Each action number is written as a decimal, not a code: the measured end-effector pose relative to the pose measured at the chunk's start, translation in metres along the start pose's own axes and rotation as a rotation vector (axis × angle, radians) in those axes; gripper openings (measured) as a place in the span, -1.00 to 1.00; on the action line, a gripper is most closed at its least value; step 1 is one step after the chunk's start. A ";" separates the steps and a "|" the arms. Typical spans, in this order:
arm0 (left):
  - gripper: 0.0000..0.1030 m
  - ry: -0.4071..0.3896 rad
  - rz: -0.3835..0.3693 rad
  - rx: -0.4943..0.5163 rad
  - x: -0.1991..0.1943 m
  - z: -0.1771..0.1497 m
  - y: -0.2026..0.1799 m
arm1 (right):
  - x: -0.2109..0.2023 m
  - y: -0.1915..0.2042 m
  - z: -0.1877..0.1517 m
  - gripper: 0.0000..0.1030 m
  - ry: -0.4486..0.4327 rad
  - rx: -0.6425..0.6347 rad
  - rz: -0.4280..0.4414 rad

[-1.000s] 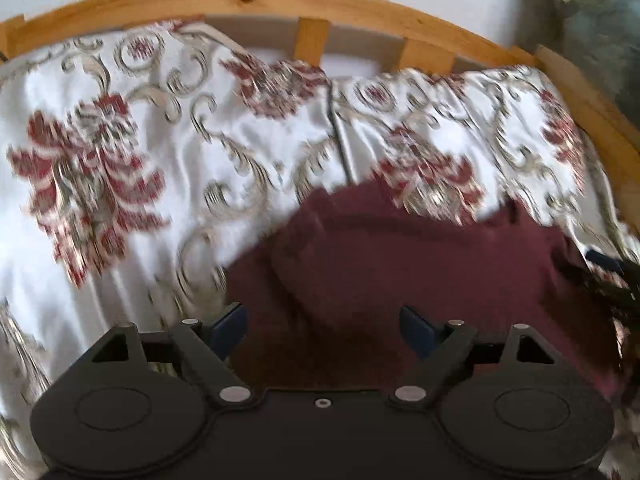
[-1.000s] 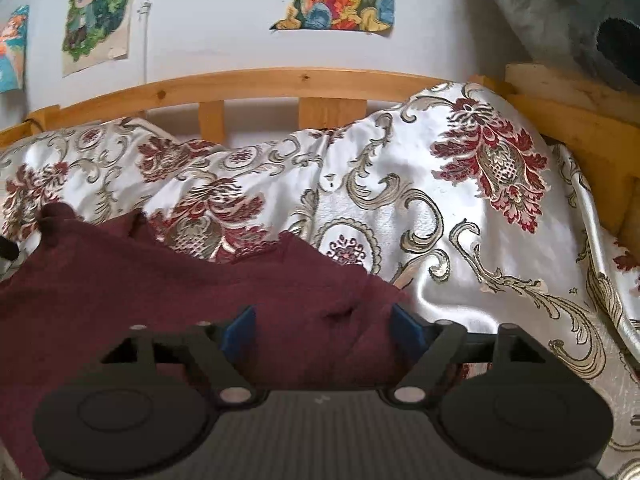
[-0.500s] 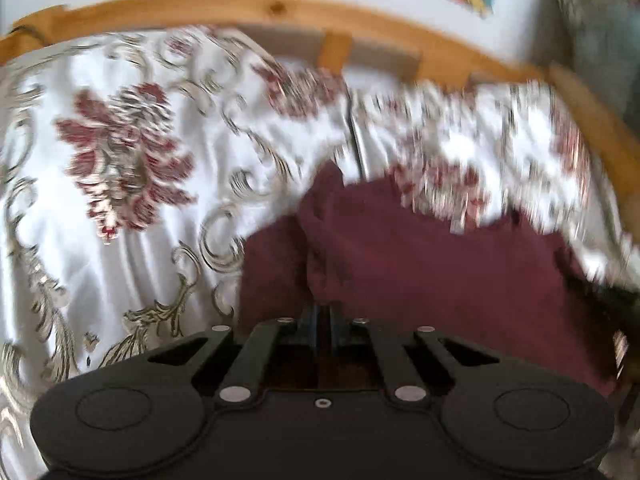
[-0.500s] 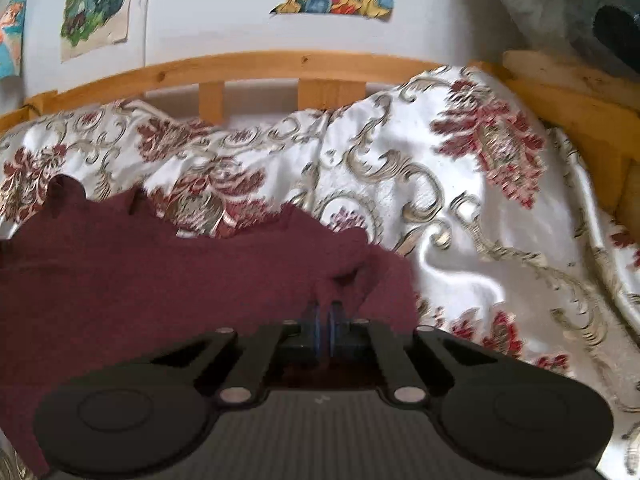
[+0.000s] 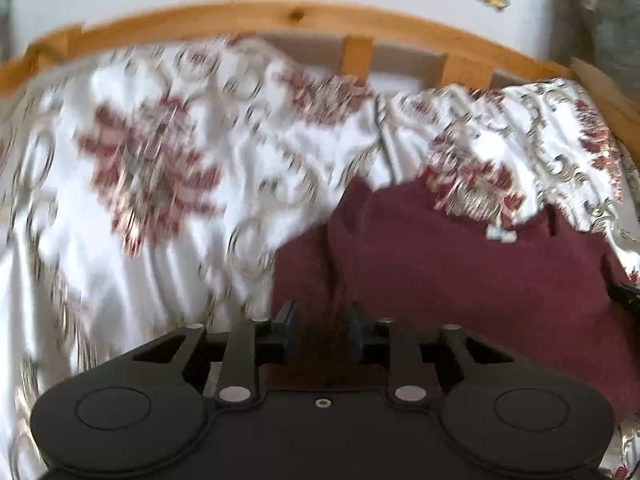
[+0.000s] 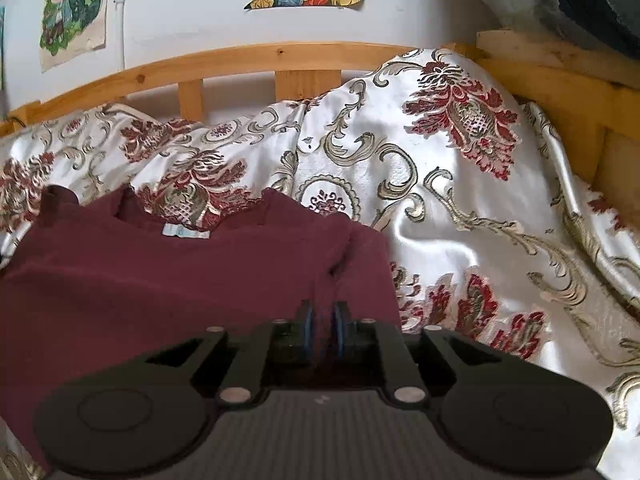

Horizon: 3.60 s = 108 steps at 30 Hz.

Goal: Fold small clothes

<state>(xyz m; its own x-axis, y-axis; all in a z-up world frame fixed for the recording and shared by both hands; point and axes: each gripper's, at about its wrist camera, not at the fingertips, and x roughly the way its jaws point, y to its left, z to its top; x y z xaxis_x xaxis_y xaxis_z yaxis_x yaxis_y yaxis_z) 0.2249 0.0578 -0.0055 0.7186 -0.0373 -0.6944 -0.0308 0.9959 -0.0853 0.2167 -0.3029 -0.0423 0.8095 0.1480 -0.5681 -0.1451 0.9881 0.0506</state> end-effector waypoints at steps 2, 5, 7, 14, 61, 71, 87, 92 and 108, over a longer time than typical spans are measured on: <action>-0.12 -0.029 -0.008 0.027 0.004 0.012 -0.005 | 0.002 -0.001 0.000 -0.49 -0.006 0.014 0.014; 0.05 -0.056 0.016 0.102 0.020 0.031 -0.016 | 0.005 0.000 0.001 -0.27 -0.014 0.018 0.032; 0.06 -0.059 0.021 0.151 0.035 0.041 -0.023 | 0.007 0.002 0.000 -0.27 -0.018 0.009 0.031; -0.86 -0.035 -0.044 0.151 0.063 0.059 -0.022 | 0.013 0.003 0.003 -0.88 -0.037 -0.031 0.035; 0.98 0.020 -0.113 -0.146 -0.011 -0.061 0.032 | -0.068 0.119 -0.030 1.00 -0.158 -0.160 -0.048; 0.99 0.061 -0.179 -0.148 0.002 -0.069 0.033 | -0.043 0.141 -0.058 1.00 -0.070 -0.274 -0.057; 0.98 -0.025 -0.195 -0.005 0.001 -0.054 0.013 | -0.041 0.142 -0.063 1.00 -0.072 -0.282 -0.063; 0.78 0.023 -0.212 -0.032 0.012 -0.052 0.022 | -0.040 0.140 -0.063 1.00 -0.070 -0.272 -0.058; 0.31 0.139 -0.203 -0.029 0.011 -0.046 0.016 | -0.040 0.138 -0.062 1.00 -0.061 -0.255 -0.046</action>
<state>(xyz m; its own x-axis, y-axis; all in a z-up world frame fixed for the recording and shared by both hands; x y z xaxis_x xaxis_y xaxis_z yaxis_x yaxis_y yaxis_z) 0.2008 0.0698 -0.0473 0.6095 -0.2490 -0.7527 0.0830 0.9642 -0.2517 0.1290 -0.1751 -0.0639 0.8501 0.1132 -0.5144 -0.2401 0.9525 -0.1873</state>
